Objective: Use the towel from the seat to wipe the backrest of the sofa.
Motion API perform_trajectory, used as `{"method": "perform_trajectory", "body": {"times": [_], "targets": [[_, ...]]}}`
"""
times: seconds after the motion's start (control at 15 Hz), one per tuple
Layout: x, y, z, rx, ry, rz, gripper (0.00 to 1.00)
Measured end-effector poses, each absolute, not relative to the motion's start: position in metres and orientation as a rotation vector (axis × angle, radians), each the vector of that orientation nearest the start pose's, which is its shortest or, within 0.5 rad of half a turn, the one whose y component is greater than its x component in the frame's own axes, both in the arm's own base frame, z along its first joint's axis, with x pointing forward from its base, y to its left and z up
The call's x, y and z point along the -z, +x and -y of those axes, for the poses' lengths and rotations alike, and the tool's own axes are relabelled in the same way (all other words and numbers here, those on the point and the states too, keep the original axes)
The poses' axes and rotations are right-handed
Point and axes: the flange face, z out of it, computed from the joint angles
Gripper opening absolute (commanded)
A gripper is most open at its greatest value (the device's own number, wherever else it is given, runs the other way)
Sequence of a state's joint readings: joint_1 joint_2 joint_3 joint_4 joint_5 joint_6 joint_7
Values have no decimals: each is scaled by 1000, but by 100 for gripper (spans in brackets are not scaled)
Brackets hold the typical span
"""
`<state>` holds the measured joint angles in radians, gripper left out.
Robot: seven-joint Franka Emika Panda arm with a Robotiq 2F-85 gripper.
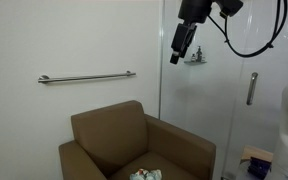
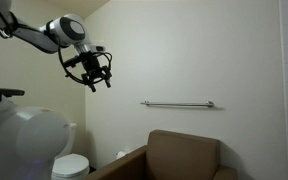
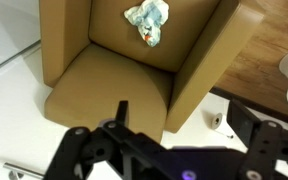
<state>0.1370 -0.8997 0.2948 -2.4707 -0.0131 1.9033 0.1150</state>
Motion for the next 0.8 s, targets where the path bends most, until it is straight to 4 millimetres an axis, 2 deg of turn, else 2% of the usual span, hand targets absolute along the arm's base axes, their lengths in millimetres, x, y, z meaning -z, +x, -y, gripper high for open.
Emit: {"method": "perform_trajectory", "body": {"times": [0.13, 0.27, 0.4, 0.53, 0.73, 0.8], "targets": [[-591, 290, -152, 704, -3177, 390, 100], [-570, 315, -146, 775, -3122, 375, 100], [-528, 342, -141, 748, -3099, 366, 100], [-478, 362, -138, 641, -3109, 365, 100], [-396, 378, -135, 396, -3142, 369, 100], [-379, 381, -135, 345, -3146, 371, 100]]}}
